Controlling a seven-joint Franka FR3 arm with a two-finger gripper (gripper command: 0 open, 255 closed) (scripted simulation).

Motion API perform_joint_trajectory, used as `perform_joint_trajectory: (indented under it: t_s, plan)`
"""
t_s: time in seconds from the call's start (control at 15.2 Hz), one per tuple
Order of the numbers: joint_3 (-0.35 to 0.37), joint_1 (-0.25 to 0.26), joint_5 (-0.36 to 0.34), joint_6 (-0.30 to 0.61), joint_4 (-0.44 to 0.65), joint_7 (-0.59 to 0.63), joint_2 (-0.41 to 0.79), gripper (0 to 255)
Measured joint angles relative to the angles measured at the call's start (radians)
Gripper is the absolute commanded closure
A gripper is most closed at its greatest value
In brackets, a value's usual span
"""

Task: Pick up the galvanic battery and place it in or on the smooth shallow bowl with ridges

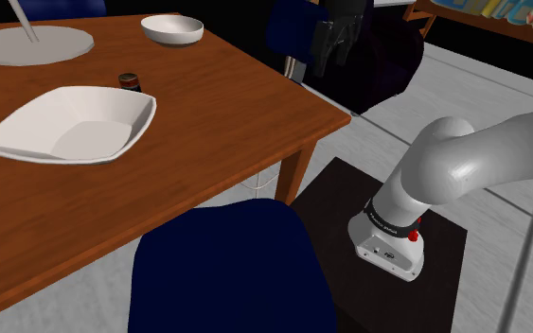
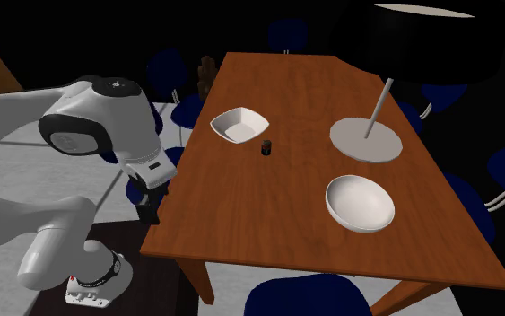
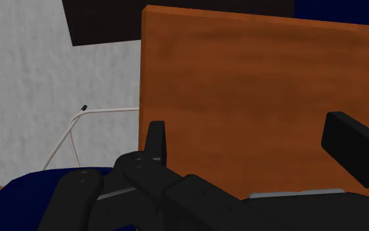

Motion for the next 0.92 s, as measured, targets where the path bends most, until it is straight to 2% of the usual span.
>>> perform_joint_trajectory:
  t_s: [0.13, 0.66, 0.92]
  plan:
    - [0.007, 0.002, 0.005, 0.008, 0.007, 0.007, 0.014, 0]
    - [0.113, 0.022, 0.063, 0.132, 0.121, 0.128, 0.239, 0]
    - [0.169, 0.027, 0.071, 0.178, 0.228, 0.198, 0.382, 0]
